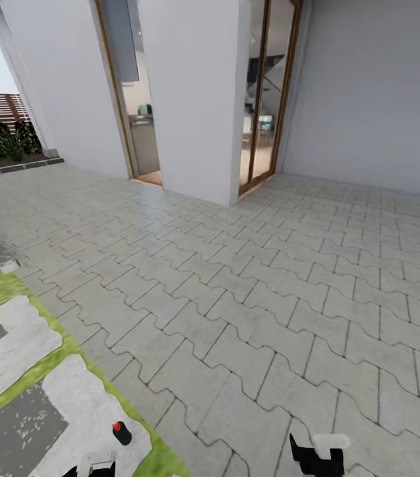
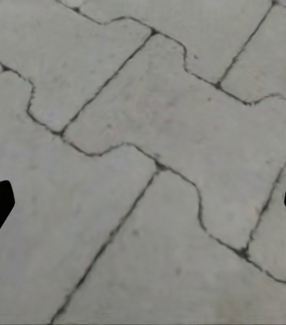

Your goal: In the garden, pick up the pesticide atomizer on the floor and spray pesticide onto both trees until each tree trunk is fully covered.

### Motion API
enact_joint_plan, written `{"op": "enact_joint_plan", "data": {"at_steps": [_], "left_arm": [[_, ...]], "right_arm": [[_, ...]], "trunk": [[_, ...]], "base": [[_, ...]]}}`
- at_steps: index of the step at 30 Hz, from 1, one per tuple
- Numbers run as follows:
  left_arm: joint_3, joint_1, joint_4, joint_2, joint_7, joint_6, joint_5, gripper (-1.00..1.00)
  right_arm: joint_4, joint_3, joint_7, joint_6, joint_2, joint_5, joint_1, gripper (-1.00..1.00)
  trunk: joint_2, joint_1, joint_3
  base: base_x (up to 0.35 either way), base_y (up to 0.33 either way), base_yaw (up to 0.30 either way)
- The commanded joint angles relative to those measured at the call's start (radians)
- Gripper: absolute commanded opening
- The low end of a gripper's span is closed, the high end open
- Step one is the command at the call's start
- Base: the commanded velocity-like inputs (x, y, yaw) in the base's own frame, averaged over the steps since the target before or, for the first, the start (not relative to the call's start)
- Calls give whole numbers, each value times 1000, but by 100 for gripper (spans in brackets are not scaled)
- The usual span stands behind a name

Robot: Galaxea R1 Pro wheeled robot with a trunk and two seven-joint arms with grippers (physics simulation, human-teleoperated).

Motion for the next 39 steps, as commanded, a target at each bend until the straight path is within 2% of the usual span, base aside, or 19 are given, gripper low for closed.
{"op": "enact_joint_plan", "data": {"at_steps": [1,39], "left_arm": [[0,0,0,0,0,0,0,100],[0,0,0,0,0,0,3,100]], "right_arm": [[0,0,0,0,0,0,0,100],[0,0,1,0,0,1,0,100]], "trunk": [[0,0,0],[0,0,0]], "base": [[165,-241,269],[160,-244,278]]}}
